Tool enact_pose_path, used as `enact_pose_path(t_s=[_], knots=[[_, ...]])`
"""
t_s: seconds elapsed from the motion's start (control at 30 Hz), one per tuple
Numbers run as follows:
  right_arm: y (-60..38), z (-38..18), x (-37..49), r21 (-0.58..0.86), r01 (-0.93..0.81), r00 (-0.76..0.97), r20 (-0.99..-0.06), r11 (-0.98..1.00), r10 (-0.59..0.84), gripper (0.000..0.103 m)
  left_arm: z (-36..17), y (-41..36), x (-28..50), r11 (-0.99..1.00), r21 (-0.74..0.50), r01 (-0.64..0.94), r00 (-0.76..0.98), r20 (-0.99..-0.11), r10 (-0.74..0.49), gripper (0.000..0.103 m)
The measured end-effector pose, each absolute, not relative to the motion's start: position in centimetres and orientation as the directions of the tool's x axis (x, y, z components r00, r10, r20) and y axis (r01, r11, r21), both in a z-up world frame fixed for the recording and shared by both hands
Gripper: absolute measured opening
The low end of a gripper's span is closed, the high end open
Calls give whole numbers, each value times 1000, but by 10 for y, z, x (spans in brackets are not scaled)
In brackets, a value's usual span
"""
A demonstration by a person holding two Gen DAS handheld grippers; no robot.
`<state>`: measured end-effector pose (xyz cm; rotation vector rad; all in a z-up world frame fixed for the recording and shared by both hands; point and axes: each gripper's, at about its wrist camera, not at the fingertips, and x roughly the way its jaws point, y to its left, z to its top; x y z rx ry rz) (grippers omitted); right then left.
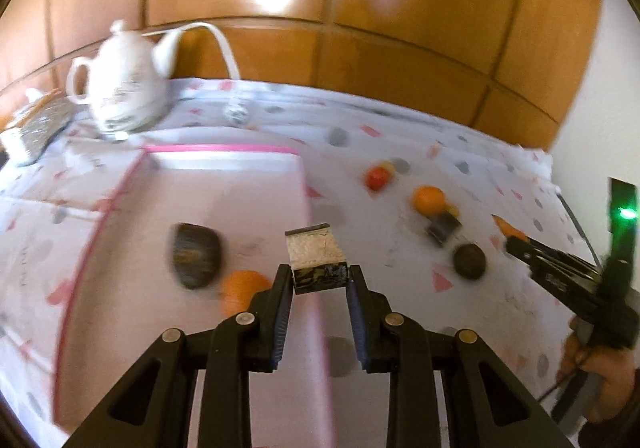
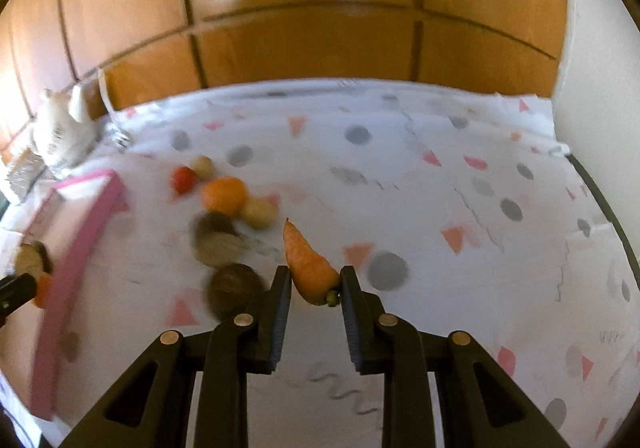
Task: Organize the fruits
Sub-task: 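Lower the carrot and root slice into the tray with both tools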
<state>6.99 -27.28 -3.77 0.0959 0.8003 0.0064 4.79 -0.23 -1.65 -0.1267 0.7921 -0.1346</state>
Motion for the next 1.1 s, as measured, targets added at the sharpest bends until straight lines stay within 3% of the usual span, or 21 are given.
enact_pose_path(t_s=[0.5,0.63,0.73,0.87,1.1], knots=[[-120,-9,96,262,-368,565,-700,892,438,25,-37,81,41,975,-159,-158,672,-740,-12,27],[-85,-14,104,243,-407,532,-720,880,445,25,-42,84,40,972,-167,-166,667,-745,-14,32],[-66,-19,107,212,-423,524,-736,881,429,25,-43,84,40,973,-154,-171,672,-741,1,46],[-53,-25,107,199,-440,505,-752,876,424,35,-44,87,40,970,-157,-185,668,-745,6,56],[-67,-20,94,195,-406,552,-726,893,409,35,-37,87,37,968,-166,-186,685,-729,7,58]])
